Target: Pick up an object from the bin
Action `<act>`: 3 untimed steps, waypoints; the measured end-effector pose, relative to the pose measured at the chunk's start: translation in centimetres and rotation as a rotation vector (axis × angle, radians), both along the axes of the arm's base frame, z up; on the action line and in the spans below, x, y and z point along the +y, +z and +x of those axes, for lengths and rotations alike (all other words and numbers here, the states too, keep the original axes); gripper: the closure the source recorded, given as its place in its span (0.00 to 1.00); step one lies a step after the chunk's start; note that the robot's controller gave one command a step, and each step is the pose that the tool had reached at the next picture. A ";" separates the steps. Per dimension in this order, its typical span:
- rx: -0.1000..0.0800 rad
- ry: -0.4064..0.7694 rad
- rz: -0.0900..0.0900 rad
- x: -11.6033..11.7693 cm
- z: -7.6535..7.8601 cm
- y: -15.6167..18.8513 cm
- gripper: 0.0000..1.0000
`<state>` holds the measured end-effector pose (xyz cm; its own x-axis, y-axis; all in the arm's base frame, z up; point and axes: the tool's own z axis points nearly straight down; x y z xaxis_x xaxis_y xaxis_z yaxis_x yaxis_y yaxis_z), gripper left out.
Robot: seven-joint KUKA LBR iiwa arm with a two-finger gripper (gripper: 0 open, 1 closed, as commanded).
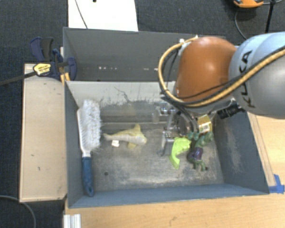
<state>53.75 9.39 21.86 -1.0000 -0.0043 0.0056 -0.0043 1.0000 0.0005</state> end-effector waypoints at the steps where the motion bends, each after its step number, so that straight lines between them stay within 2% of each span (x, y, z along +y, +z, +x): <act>1: -0.009 -0.003 0.001 -0.1 0.2 0.4 0.00; 2: -0.015 -0.011 0.002 2.7 2.7 -5.8 0.00; 3: -0.004 0.013 -0.001 4.5 4.3 -7.7 0.00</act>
Offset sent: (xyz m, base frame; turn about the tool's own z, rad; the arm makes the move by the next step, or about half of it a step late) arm 0.0542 0.0635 -0.1486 0.0192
